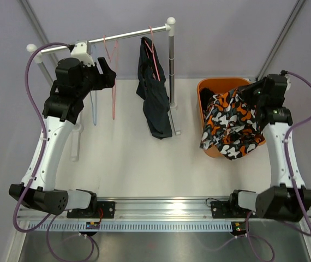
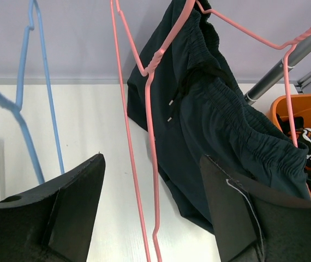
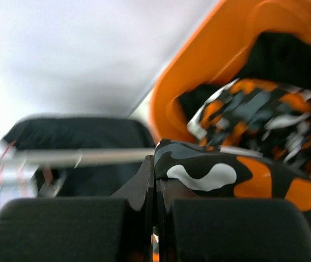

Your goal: Remove the shorts from the hanger

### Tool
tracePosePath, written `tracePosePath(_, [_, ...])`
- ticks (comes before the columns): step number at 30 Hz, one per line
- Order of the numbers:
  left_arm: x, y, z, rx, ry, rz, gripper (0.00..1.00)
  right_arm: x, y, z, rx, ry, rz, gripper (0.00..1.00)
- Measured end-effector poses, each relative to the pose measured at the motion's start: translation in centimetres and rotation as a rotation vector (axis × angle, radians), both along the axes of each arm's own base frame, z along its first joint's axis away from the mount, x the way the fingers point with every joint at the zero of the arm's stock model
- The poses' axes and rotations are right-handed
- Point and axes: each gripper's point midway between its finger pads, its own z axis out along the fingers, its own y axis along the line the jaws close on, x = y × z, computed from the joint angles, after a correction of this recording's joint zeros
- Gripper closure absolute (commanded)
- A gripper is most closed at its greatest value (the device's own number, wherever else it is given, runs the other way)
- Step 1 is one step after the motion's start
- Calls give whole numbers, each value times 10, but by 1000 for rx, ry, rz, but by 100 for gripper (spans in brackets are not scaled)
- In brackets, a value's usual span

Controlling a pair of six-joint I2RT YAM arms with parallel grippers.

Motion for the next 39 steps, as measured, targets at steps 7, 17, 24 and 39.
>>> tracePosePath(7, [-12, 3, 9, -5, -24, 4, 22, 43, -38, -59, 28, 139, -70, 100])
tracePosePath(17, [-34, 9, 28, -23, -70, 9, 19, 3, -21, -202, 109, 384, -34, 100])
tracePosePath(24, [-54, 13, 41, -35, -91, 9, 19, 1, -17, -188, 104, 330, -11, 48])
tracePosePath(39, [-102, -64, 93, -89, -190, -230, 21, -55, -9, -33, -50, -25, 38, 6])
